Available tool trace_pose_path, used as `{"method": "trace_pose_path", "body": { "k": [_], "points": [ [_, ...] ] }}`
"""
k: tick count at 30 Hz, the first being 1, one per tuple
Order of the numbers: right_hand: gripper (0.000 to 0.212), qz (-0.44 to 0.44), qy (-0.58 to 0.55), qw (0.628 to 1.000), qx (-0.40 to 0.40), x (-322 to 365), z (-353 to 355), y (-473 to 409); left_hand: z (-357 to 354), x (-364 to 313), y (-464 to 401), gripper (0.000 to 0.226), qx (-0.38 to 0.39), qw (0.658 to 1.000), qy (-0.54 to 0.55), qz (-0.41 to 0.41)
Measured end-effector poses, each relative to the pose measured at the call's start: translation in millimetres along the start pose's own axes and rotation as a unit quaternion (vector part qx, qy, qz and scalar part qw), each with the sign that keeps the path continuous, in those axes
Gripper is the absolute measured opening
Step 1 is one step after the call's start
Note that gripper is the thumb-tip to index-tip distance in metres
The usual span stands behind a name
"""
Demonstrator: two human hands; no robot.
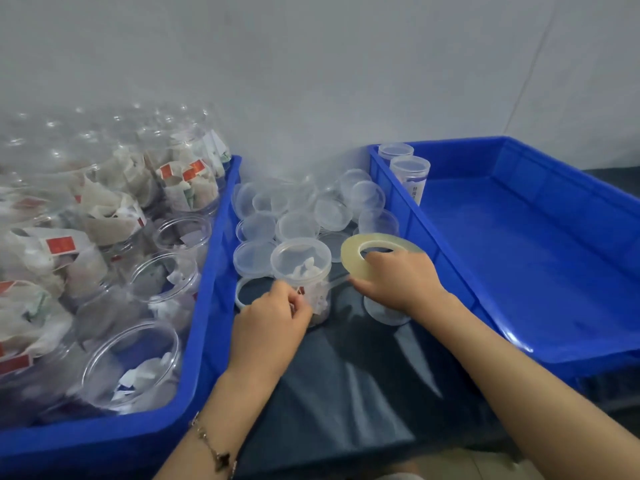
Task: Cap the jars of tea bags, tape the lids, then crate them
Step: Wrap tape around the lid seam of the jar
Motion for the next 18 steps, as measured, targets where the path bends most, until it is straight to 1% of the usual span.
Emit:
{"method": "trace_pose_path", "body": {
  "k": [5,8,11,16,18],
  "points": [
    [0.042,0.016,0.022,0.998,-0.054,3.8,6.8,-3.9,3.8,0.0,-2.6,0.019,-0.045,0.998,0.018,-0.039],
    [0.045,0.024,0.027,0.998,-0.059,5.4,6.7,-7.1,2.8,1.4,-5.0,0.018,-0.053,0.997,0.007,-0.05],
    [0.046,0.013,0.019,0.998,-0.056,5.6,5.7,-8.4,4.2,0.7,-6.1,0.015,-0.068,0.995,0.011,-0.066],
    [0.05,0.009,0.028,0.998,-0.052,5.9,2.2,-8.8,5.2,3.2,-7.9,0.017,-0.094,0.993,0.011,-0.075],
    [0.05,0.005,0.028,0.998,-0.049,6.2,-0.2,-9.5,5.7,3.0,-7.5,0.017,-0.114,0.989,0.016,-0.096]
  ]
}}
Point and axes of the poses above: each hand's wrist, its own y-axis away from the middle knuckle, its own z-axis out of the back of the hand, x = y × z, the point moved 9 cm from there along -y, towards the middle knuckle, and after that the axes turned 13 degrees about -x, right-handed, at the moved point
